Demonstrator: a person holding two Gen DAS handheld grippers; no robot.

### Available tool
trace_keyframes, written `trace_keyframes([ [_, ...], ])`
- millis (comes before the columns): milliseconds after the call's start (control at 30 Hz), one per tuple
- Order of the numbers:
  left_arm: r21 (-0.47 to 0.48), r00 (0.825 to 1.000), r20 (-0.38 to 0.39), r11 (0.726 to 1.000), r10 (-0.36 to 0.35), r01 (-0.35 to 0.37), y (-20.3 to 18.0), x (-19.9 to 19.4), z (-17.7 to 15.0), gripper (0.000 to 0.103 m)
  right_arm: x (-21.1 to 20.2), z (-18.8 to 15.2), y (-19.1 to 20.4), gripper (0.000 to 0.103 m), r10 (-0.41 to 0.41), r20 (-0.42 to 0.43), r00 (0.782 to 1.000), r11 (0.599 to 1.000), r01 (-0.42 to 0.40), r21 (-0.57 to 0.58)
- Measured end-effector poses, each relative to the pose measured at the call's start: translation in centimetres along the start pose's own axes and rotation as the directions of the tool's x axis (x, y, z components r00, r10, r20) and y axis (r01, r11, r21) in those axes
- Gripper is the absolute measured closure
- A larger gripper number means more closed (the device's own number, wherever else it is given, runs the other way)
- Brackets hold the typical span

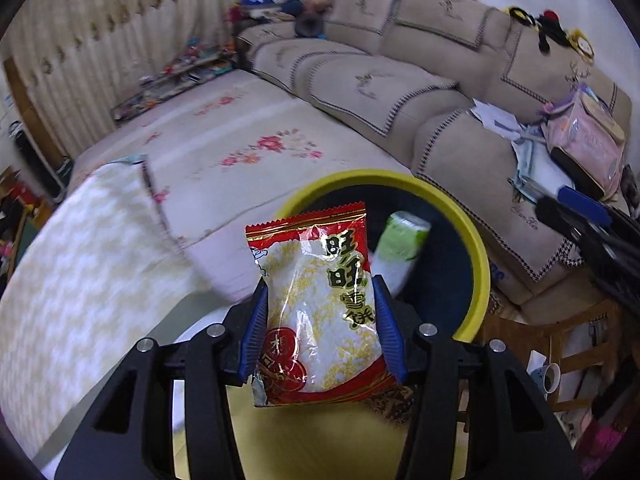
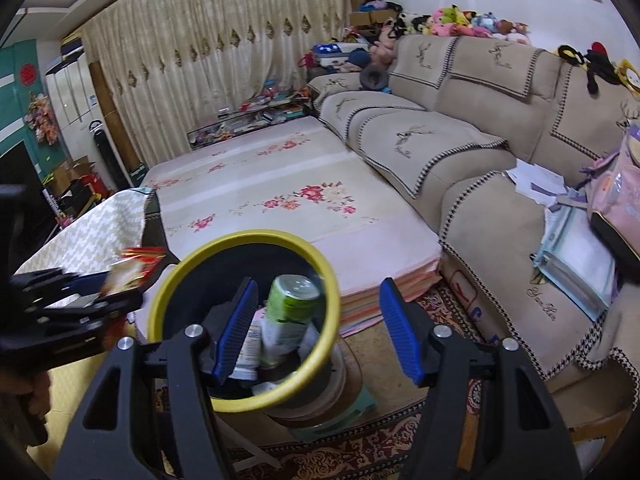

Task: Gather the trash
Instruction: 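Carry the snack bag over the bin and open the left gripper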

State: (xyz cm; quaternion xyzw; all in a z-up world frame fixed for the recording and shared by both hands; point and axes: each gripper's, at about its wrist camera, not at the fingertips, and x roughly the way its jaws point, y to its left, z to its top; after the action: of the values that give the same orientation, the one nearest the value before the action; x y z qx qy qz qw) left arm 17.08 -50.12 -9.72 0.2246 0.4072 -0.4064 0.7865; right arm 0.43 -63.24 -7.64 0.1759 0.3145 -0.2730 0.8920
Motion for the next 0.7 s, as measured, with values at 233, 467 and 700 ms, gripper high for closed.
trace_keyframes([
  [233, -0.036, 0.995, -0.095, 0.999, -0.036, 0.033, -1.1, 8.0, 3.6, 0.046, 0.6, -0.4, -0.7, 0.042, -0.008, -0.017, 1.0, 1.0, 0.008, 0.007],
  [467, -0.107, 0.997, -0.08, 0.994, -0.005, -0.003, 0.7, 7.6, 2.8, 0.019, -0.2, -0.9, 0.3, 0.039, -0.005, -0.016, 1.0, 1.0, 0.005, -0.015],
  [700, -0.158, 0.977, 0.133, 0.977, 0.168, -0.146, 3.2, -6.6, -4.4, 0.005, -1.7, -2.3, 4.2, 0.037, 0.068, -0.032, 0.997, 0.994, -0.07, -0.08],
])
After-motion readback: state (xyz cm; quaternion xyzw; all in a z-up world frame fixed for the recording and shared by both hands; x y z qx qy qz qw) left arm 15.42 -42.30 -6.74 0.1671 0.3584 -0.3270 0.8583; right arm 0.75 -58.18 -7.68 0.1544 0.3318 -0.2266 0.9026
